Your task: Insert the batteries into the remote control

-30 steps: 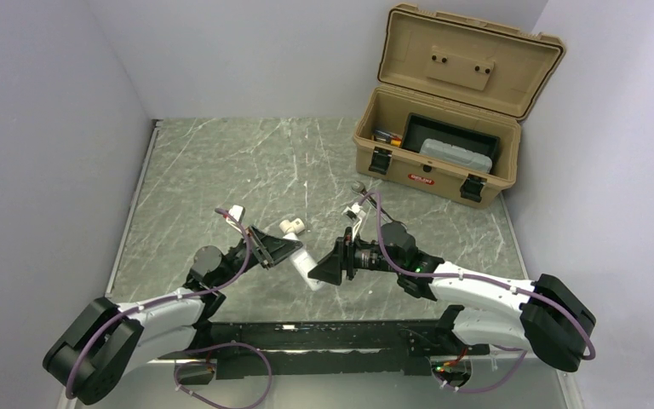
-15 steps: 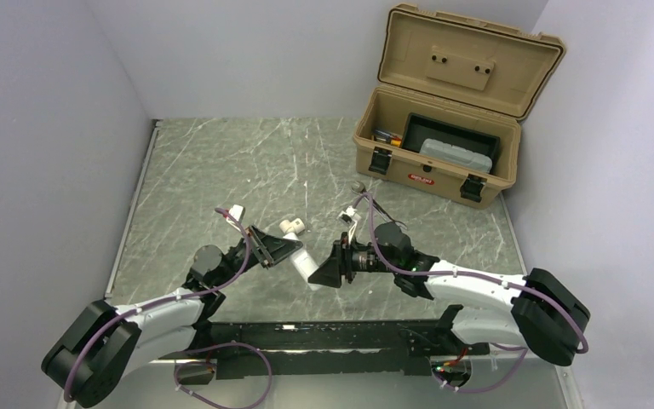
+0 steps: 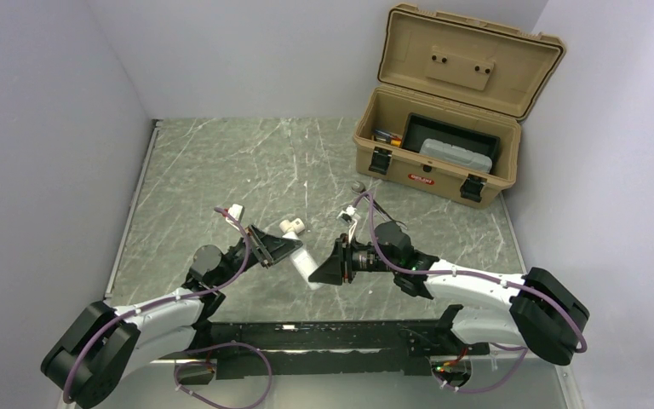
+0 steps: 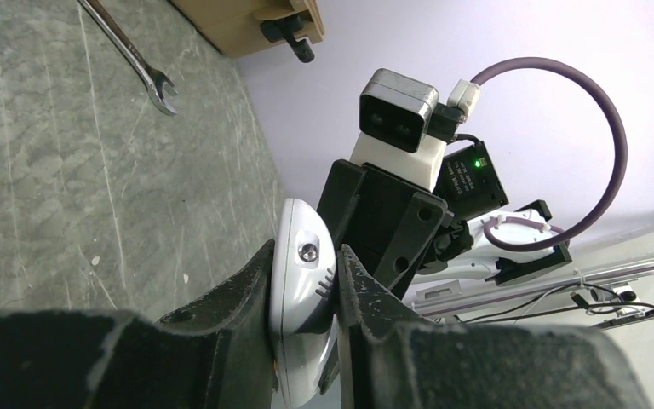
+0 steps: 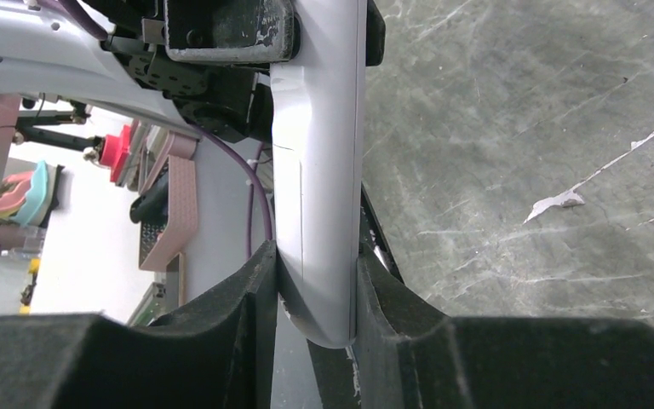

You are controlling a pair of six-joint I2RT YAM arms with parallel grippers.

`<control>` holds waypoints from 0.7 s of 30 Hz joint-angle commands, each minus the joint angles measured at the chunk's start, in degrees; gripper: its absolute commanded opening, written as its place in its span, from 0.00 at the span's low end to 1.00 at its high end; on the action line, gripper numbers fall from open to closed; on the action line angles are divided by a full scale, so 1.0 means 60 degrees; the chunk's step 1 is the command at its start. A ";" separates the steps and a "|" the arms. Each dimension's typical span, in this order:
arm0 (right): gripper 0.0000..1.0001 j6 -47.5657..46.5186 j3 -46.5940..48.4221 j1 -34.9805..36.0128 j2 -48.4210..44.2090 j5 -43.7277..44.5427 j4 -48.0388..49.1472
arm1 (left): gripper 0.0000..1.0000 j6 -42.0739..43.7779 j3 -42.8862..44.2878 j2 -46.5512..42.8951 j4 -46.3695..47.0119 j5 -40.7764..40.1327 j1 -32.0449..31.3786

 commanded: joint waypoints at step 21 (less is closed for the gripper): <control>0.56 -0.0150 -0.0224 -0.0020 -0.0512 0.0719 0.0679 | 0.00 -0.0031 0.0253 0.0007 0.0506 0.0066 -0.0035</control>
